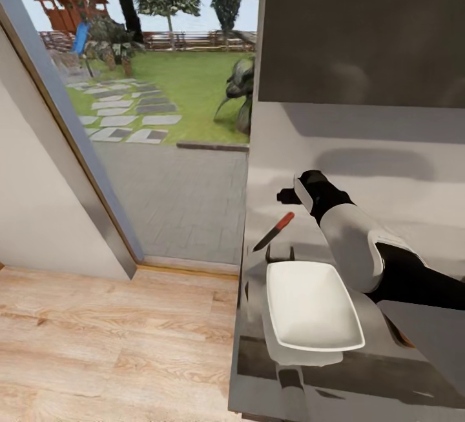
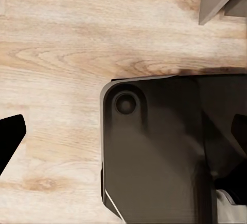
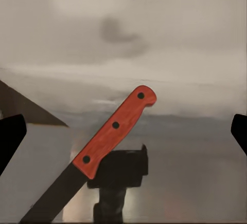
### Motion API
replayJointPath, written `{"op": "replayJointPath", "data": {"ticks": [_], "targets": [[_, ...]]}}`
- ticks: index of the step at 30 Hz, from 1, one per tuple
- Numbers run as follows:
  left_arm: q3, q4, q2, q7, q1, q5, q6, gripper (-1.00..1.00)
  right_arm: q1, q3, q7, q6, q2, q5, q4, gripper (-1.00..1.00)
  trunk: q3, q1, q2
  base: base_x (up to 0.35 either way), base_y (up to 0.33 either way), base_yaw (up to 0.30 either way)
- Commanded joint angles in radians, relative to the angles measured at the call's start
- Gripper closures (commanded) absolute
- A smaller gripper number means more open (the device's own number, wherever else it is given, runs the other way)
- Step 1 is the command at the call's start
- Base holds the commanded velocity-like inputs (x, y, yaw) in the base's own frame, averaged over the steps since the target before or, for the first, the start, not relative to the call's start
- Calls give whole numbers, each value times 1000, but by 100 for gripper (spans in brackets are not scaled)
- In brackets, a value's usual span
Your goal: In the kitchen, take the Vidalia onion out of the sink, dice it on the chopping board with the paring knife, put the diced onion into the bowl on the countertop, then place both the paring knife and the chopping board into the sink.
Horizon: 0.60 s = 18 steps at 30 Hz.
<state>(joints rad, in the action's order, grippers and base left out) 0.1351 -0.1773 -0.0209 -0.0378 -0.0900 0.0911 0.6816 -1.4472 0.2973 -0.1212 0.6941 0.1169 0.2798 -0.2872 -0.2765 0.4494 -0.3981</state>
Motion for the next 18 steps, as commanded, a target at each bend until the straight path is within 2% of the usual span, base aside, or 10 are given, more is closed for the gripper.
{"op": "replayJointPath", "data": {"ticks": [1,18], "targets": [[9,-2,-1,-4,-1,9,1,-100,-1,8,1,11,1,9,-1,-100,-3,1,-2,10,0,0],[9,-2,-1,-4,-1,9,1,-100,-1,8,0,29,0,10,-1,-100,-31,1,-2,21,0,0]]}}
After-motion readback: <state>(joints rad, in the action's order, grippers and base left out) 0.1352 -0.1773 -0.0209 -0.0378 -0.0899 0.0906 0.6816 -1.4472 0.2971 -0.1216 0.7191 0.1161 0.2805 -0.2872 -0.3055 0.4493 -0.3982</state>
